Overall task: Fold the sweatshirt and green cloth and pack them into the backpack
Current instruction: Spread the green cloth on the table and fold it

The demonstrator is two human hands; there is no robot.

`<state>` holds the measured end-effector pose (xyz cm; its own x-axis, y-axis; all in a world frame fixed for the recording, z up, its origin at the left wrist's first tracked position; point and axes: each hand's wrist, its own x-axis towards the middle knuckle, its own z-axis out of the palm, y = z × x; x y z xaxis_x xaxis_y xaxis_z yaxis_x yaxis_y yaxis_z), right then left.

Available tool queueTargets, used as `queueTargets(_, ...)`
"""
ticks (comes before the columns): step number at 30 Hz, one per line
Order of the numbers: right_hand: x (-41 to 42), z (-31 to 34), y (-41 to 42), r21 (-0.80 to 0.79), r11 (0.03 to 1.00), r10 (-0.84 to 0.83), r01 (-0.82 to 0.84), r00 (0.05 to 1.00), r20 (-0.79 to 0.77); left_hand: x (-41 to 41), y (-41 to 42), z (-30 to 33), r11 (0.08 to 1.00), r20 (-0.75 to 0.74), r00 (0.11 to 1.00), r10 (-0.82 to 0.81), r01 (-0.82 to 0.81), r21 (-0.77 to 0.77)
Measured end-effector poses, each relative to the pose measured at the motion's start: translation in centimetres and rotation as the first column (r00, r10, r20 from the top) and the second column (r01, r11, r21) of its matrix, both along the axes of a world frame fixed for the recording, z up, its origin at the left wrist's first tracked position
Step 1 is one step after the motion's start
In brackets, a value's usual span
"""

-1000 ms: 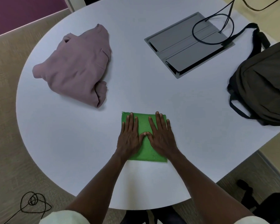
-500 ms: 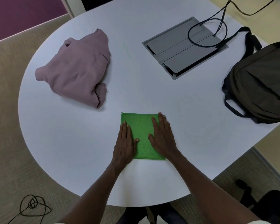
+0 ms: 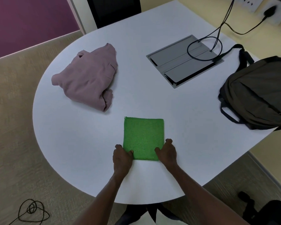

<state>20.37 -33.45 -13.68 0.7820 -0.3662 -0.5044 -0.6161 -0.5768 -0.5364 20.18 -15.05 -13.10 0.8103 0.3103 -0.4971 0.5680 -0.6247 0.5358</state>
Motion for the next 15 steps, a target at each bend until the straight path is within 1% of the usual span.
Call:
queueTargets(2, 0.4, 0.4, -0.5, 0.099, 0.991, -0.083, 0.086, 0.996, -0.035, 0.5, 0.2, 0.3, 0.998, -0.067, 0.997, 0.031, -0.034, -0.055)
queueTargets(5, 0.6, 0.9, -1.2, 0.202, 0.967, -0.151, 0.159, 0.987, -0.053, 0.8, 0.6, 0.4, 0.995, -0.124, 0.992, 0.002, -0.014, -0.098)
queueTargets(7, 0.4, 1.1, -1.6, 0.246, 0.954, -0.165, 0.17, 0.985, -0.04, 0.6, 0.8, 0.6, 0.988, -0.118, 0.993, 0.012, -0.029, -0.149)
queueTargets(9, 0.3, 1.2, -2.0, 0.292, 0.939, -0.181, 0.181, 0.983, -0.026, 0.5, 1.0, 0.7, 0.984, -0.075, 0.997, 0.03, -0.043, -0.171)
queueTargets(11, 0.0, 1.3, -2.6, 0.328, 0.936, -0.143, 0.129, 0.99, 0.019, 0.2, 1.3, 0.8, 0.976, -0.036, 0.998, 0.06, -0.066, -0.208)
queueTargets(12, -0.1, 1.3, -2.8, 0.326, 0.943, -0.087, 0.066, 0.995, 0.049, 0.0, 1.5, 1.0, 0.97, -0.022, 0.998, 0.063, -0.067, -0.236)
queueTargets(13, -0.2, 1.3, -3.0, 0.307, 0.952, -0.017, -0.007, 0.997, 0.077, 0.0, 1.6, 1.3, 0.967, -0.008, 0.999, 0.043, -0.044, -0.25)
queueTargets(15, -0.1, 1.3, -3.3, 0.227, 0.963, 0.128, -0.149, 0.986, 0.103, 0.1, 2.0, 1.4, 0.97, 0.013, 0.997, -0.07, 0.071, -0.235)
